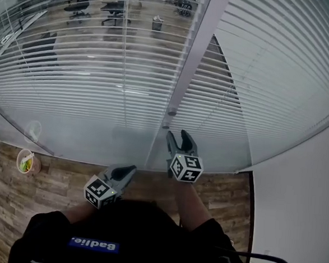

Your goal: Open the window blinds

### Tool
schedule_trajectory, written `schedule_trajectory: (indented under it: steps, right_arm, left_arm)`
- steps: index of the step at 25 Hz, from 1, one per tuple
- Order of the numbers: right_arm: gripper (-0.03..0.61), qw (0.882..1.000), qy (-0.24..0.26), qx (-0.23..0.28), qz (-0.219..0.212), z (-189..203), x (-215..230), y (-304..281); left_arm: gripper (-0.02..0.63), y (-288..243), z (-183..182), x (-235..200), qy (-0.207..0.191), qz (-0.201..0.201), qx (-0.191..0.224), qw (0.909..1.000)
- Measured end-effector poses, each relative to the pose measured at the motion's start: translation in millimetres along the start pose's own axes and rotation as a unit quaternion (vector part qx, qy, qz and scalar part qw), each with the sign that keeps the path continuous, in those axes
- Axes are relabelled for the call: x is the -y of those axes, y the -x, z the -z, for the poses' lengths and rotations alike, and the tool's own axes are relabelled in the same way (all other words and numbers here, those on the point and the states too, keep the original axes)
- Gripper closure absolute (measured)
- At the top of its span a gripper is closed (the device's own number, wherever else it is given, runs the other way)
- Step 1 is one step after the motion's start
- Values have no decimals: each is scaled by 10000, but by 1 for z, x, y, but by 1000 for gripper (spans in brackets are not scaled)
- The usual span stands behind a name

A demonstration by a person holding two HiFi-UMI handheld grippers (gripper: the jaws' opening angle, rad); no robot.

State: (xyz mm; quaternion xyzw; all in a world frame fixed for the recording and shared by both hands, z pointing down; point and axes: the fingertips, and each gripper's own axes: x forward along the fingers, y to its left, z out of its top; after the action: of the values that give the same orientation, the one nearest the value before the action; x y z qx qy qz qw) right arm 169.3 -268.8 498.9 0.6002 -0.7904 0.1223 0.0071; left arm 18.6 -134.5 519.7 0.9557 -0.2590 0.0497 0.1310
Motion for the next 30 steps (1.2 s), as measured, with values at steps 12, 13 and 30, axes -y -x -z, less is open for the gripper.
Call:
schedule_trajectory:
  steps: [12, 13, 30]
  right_arm:
    - [577, 9935, -141, -126, -1121, 32, -28, 56]
    - [577, 9923, -154, -265, -1200, 42, -31, 59]
    - [577, 9888, -51, -969, -1137, 122, -125, 200]
  left_arm:
    - [614, -20, 11, 33, 382, -757, 211, 9962]
    - [615, -20, 13, 36, 402, -794, 190, 9959]
    - [614, 65, 45, 111, 568, -400, 444, 9966]
